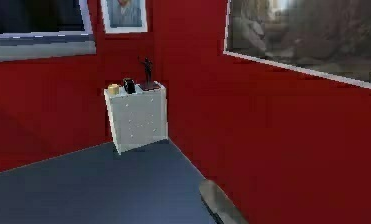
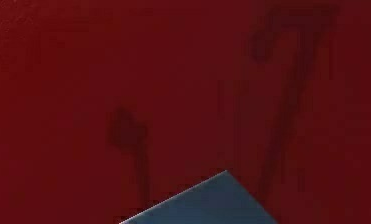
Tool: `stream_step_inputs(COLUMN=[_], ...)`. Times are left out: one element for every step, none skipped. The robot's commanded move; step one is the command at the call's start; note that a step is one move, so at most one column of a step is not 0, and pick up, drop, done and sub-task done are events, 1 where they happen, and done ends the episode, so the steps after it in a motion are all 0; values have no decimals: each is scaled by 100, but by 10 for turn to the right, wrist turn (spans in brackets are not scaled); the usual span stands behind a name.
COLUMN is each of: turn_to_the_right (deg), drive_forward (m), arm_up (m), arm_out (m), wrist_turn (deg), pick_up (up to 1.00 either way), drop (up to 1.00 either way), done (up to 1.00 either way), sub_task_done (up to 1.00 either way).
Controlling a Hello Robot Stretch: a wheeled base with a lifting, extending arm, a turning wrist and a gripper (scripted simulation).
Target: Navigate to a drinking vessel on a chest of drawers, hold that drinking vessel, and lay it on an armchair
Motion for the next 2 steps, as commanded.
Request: stream_step_inputs(turn_to_the_right=[-300,0], drive_forward=[0,100], arm_up=[0,0], arm_out=[0,0], wrist_turn=[0,0], pick_up=[0,0], drop=[0,0], done=[0,0], sub_task_done=[0,0])
